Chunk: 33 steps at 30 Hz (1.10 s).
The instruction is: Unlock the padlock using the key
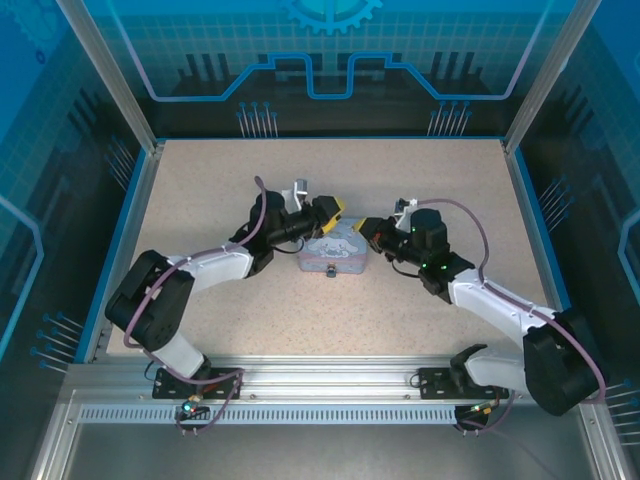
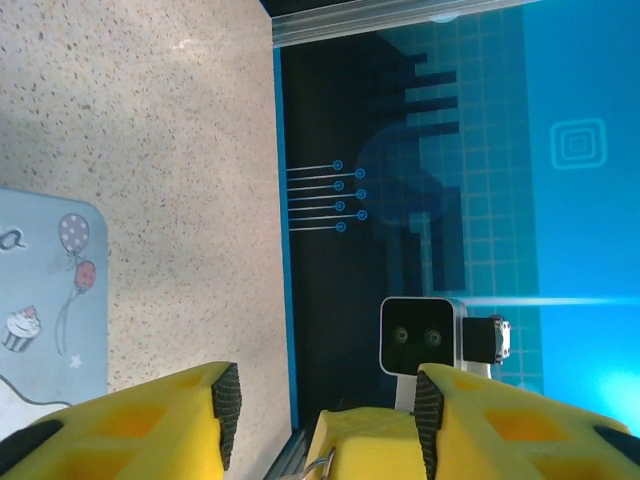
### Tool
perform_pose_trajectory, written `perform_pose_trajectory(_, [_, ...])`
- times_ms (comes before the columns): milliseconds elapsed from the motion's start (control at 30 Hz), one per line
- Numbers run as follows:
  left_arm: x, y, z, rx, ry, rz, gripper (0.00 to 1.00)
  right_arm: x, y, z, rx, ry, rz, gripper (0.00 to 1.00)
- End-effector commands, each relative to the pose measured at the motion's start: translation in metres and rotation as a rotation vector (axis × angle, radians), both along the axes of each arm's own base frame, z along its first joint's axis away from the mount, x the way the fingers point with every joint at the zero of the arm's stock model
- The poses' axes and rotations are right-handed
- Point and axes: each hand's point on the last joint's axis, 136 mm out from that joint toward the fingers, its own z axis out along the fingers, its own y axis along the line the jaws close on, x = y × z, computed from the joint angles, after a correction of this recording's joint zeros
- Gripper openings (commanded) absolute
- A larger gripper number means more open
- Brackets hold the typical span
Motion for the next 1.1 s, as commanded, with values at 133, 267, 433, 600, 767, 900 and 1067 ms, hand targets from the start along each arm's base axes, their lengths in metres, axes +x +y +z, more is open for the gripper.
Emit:
perform_pose_trajectory(133, [-0.001,0.007,0.027,-0.089,-0.058,0.139,0.41,0.017,-0.01,0.009,0.059,0.006,-0.244,0.0])
perform_pose_trajectory(267, [-0.001,0.006,0.028,-0.094,-0.06,0.141,0.35,0.016,-0.006,0.007,0.06,0.014,-0.243,0.0])
perform_pose_trajectory(433, [-0.003,0.005,0.023,-0.09,-0.055,0.144,0.34,0.016,-0.006,0.004,0.067,0.015,-0.257,0.0])
perform_pose_trajectory(600, [-0.003,0.011,0.013,-0.074,-0.044,0.175,0.35,0.015,-0.007,0.005,0.065,0.009,-0.259,0.0])
perform_pose_trajectory(767, [-0.004,0.007,0.013,-0.068,-0.048,0.168,0.35,0.016,-0.002,0.008,0.068,0.004,-0.25,0.0])
perform_pose_trajectory(900, [-0.003,0.003,0.016,-0.075,-0.052,0.16,0.34,0.018,0.004,0.011,0.074,0.0,-0.241,0.0])
perform_pose_trajectory(1067, [-0.003,0.004,0.015,-0.076,-0.052,0.165,0.31,0.019,0.009,0.011,0.073,0.002,-0.232,0.0])
